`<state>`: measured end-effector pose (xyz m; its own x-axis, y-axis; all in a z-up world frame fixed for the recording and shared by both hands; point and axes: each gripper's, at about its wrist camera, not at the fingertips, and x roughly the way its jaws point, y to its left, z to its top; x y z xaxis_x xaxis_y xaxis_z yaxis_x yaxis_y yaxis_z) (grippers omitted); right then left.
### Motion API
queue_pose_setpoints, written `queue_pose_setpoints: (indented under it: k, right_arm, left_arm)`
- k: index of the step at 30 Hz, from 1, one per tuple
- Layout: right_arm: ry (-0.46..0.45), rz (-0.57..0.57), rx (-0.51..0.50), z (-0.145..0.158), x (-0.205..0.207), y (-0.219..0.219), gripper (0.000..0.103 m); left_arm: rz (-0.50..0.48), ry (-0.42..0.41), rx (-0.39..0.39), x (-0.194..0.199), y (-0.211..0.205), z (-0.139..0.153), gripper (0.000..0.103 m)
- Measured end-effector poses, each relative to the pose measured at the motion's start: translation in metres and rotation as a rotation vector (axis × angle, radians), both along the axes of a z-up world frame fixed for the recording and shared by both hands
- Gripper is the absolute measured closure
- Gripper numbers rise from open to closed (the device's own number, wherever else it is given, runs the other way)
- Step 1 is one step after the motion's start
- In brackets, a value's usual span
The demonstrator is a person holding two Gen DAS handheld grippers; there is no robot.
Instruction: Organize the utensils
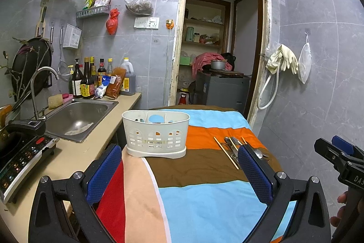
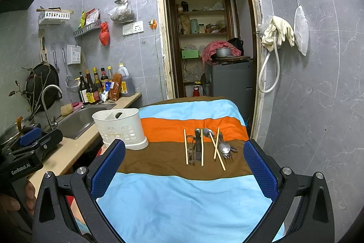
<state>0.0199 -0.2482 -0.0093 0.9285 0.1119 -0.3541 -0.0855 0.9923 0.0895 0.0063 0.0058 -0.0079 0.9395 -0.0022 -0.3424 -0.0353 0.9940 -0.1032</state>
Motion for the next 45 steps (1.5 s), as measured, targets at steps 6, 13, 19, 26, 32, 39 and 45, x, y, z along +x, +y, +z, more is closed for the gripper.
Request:
queue_pose_setpoints:
  k: [6, 13, 19, 26, 32, 39, 45]
  right_arm:
    - [0.0, -0.001, 0.0, 0.0, 0.0, 0.0, 0.001]
    - [0.002, 0.0, 0.0, 0.0, 0.0, 0.0, 0.001]
    - [0.003, 0.0, 0.001, 0.0, 0.001, 0.0, 0.001]
    - [0.003, 0.0, 0.002, 0.0, 0.001, -0.001, 0.001]
    - [0.005, 0.0, 0.002, 0.0, 0.002, -0.001, 0.001]
    - [0.007, 0.0, 0.003, 0.0, 0.003, 0.0, 0.001]
    - [0.009, -0.002, 0.005, -0.003, 0.008, 0.004, 0.001]
  left_arm:
    - [0.0, 0.001, 0.001, 0.0, 0.0, 0.001, 0.0]
    - [0.0, 0.002, 0.001, 0.0, -0.001, 0.001, 0.0]
    - [0.0, 0.001, 0.001, 0.0, -0.001, 0.001, 0.0]
    - [0.001, 0.002, 0.002, 0.0, -0.001, 0.001, 0.0]
    - [0.0, 0.004, 0.002, 0.001, 0.0, 0.001, 0.0]
    - [-0.001, 0.005, 0.002, 0.001, -0.002, -0.002, 0.0]
    - [-0.005, 0.005, 0.006, 0.001, -0.006, -0.011, 0.0]
